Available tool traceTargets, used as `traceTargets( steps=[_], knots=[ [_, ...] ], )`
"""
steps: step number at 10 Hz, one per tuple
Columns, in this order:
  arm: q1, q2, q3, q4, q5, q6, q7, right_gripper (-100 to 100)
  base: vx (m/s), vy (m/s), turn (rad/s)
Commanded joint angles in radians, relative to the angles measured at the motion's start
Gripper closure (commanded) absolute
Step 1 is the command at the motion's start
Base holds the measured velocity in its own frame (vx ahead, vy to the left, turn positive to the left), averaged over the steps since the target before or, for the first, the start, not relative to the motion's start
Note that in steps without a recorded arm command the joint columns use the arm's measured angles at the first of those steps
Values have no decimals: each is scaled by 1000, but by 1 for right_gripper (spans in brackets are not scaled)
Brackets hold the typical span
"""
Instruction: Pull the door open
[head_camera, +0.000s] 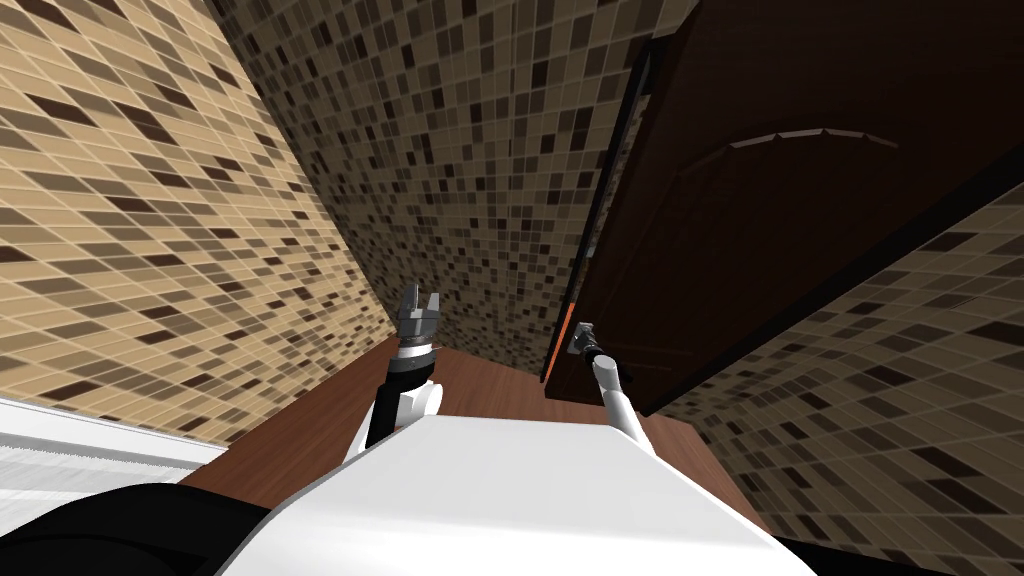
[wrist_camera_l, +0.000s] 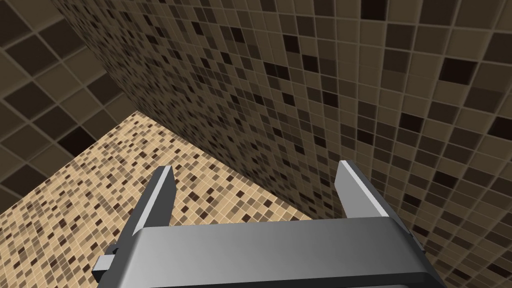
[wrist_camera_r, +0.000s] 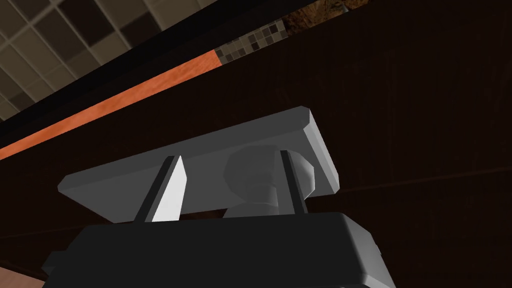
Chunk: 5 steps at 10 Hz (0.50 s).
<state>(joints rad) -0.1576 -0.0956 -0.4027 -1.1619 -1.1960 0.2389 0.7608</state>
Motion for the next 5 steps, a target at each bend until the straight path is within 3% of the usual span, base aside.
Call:
traceTargets(
  steps=[1,2,4,5],
  knots=[
    [30,10,-27,2,43,11,-29,100,-2,7,1],
    [-3,-8,1,16,-67,20,-4,100,-64,4,40],
    [2,-8,-5,15,-122,50,-23,100,-88,-46,40],
    [2,-8,-5,15,-122,50,-23,100,-56,-31,16]
  ],
)
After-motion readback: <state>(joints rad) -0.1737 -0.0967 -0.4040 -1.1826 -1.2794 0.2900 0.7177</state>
